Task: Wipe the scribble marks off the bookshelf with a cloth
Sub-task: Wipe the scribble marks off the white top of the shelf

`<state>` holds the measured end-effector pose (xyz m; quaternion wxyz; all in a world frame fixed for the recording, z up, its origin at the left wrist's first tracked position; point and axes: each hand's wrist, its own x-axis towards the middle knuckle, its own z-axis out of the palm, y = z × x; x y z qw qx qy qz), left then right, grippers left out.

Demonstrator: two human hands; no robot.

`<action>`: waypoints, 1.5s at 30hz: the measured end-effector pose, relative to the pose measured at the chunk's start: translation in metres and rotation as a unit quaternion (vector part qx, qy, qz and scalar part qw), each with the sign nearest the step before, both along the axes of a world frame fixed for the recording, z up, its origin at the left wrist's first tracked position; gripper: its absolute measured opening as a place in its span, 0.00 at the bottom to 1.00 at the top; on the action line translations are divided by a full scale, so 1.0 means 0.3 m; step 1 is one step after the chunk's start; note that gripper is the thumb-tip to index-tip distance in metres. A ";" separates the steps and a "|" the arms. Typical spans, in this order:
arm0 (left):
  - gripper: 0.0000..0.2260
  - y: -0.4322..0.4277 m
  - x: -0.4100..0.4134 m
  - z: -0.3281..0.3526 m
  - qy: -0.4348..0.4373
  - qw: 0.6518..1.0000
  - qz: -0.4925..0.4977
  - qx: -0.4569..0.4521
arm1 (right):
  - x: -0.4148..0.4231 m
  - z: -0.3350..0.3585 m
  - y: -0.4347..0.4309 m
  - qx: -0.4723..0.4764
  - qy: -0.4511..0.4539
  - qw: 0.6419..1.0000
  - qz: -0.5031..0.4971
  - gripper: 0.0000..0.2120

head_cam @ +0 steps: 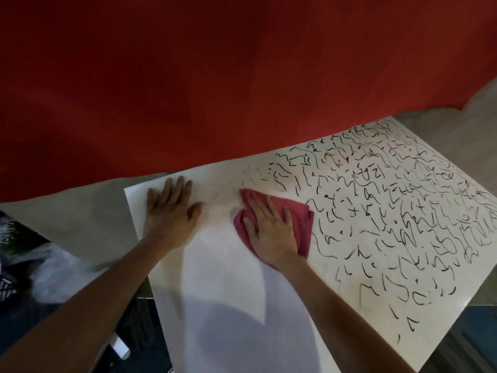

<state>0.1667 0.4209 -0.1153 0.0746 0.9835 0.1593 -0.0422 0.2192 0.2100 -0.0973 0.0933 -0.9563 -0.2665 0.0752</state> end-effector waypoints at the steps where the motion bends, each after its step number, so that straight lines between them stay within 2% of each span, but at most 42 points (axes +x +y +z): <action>1: 0.30 -0.006 -0.001 -0.006 -0.010 1.000 0.002 0.003 | 0.059 -0.005 0.025 -0.003 -0.005 1.000 -0.003 0.30; 4: 0.40 -0.008 -0.003 -0.011 -0.031 0.999 0.008 -0.004 | 0.262 -0.020 0.091 0.004 -0.008 1.000 -0.022 0.24; 8: 0.43 -0.006 0.006 -0.014 -0.018 1.000 0.013 0.000 | 0.398 -0.025 0.150 0.006 0.004 0.998 -0.059 0.24; 11: 0.40 -0.004 0.010 -0.015 -0.005 1.000 0.011 -0.003 | 0.300 -0.022 0.148 0.008 0.014 0.998 -0.068 0.26; 14: 0.38 -0.004 0.014 -0.017 -0.009 1.000 0.005 0.000 | 0.069 -0.025 0.116 0.011 -0.017 1.000 -0.010 0.35; 16: 0.40 -0.004 0.012 -0.020 -0.020 1.000 -0.002 -0.001 | -0.070 -0.033 0.094 0.021 -0.030 0.999 0.030 0.34; 19: 0.37 -0.003 0.010 -0.015 -0.016 1.000 -0.003 -0.002 | -0.061 -0.024 0.083 0.004 -0.009 0.998 0.063 0.35; 22: 0.28 -0.008 0.008 0.001 0.003 1.000 -0.003 0.006 | 0.081 -0.014 0.115 0.000 -0.030 0.999 0.019 0.33; 24: 0.27 -0.009 0.010 0.004 0.002 1.000 -0.001 0.003 | 0.176 -0.010 0.155 0.007 -0.009 0.999 -0.051 0.26; 28: 0.27 -0.006 0.007 -0.001 -0.004 1.000 -0.005 -0.004 | 0.165 -0.015 0.203 0.021 0.021 0.994 -0.107 0.25; 30: 0.27 -0.008 0.003 0.001 -0.010 1.000 -0.008 -0.006 | 0.070 -0.023 0.189 0.018 0.010 0.994 -0.104 0.28; 33: 0.27 -0.007 0.003 0.006 -0.007 1.000 -0.008 -0.009 | -0.103 -0.017 0.145 0.005 -0.003 0.997 -0.080 0.38; 35: 0.27 -0.007 0.007 0.007 -0.008 1.000 -0.009 -0.009 | -0.150 -0.013 0.121 -0.002 -0.003 0.997 -0.075 0.40; 38: 0.30 -0.004 0.006 0.003 -0.011 1.000 -0.010 -0.010 | -0.096 -0.012 0.133 -0.002 -0.004 0.997 -0.077 0.37; 41: 0.36 -0.005 0.003 -0.001 -0.004 1.000 -0.013 -0.015 | 0.063 -0.031 0.143 0.015 -0.007 0.995 -0.101 0.26; 43: 0.40 -0.005 0.004 -0.001 -0.004 1.000 -0.014 -0.013 | 0.197 -0.029 0.144 0.028 0.000 0.990 -0.140 0.25; 45: 0.38 -0.005 0.003 -0.001 -0.004 1.000 -0.012 -0.012 | 0.295 -0.014 0.145 0.022 0.015 0.985 -0.173 0.26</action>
